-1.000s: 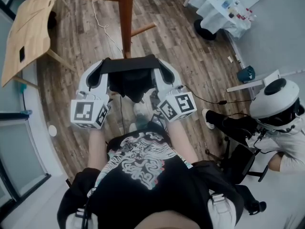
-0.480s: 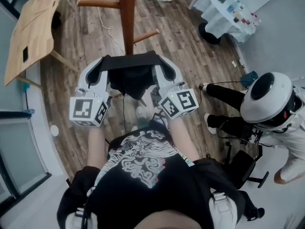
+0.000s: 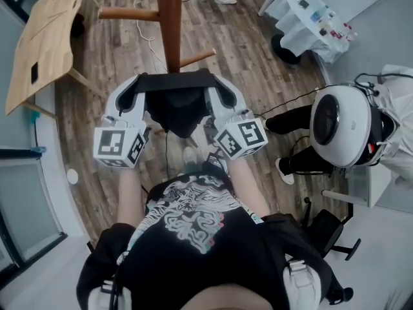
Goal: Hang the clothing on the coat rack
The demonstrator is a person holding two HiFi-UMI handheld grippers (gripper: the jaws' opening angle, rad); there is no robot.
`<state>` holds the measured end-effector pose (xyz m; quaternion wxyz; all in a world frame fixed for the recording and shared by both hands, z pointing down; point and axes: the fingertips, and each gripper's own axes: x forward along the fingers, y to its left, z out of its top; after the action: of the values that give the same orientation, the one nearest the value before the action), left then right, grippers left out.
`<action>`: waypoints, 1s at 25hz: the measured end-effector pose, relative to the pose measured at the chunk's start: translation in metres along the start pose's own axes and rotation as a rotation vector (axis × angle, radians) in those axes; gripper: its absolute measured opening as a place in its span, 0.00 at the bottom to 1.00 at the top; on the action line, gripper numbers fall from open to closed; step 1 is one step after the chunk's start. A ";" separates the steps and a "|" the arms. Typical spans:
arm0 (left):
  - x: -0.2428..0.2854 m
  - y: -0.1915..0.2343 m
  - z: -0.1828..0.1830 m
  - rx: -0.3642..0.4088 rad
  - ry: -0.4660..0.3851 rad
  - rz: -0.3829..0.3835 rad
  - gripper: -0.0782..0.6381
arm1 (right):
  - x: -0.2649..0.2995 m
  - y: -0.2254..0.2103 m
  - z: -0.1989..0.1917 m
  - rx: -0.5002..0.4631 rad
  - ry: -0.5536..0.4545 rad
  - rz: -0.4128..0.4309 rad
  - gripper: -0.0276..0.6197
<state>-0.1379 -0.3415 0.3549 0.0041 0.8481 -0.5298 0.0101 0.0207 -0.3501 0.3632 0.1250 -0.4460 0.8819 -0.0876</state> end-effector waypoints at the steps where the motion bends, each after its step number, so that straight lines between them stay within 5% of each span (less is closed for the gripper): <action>1: 0.000 0.001 -0.003 -0.002 0.002 0.002 0.11 | 0.000 0.000 -0.003 -0.007 0.005 0.003 0.06; 25: 0.032 0.011 -0.079 -0.067 0.155 -0.001 0.11 | 0.012 -0.035 -0.066 0.024 0.152 -0.015 0.07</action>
<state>-0.1352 -0.3737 0.4347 0.0738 0.8444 -0.5275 0.0580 0.0206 -0.3771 0.4337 0.0621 -0.4432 0.8844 -0.1327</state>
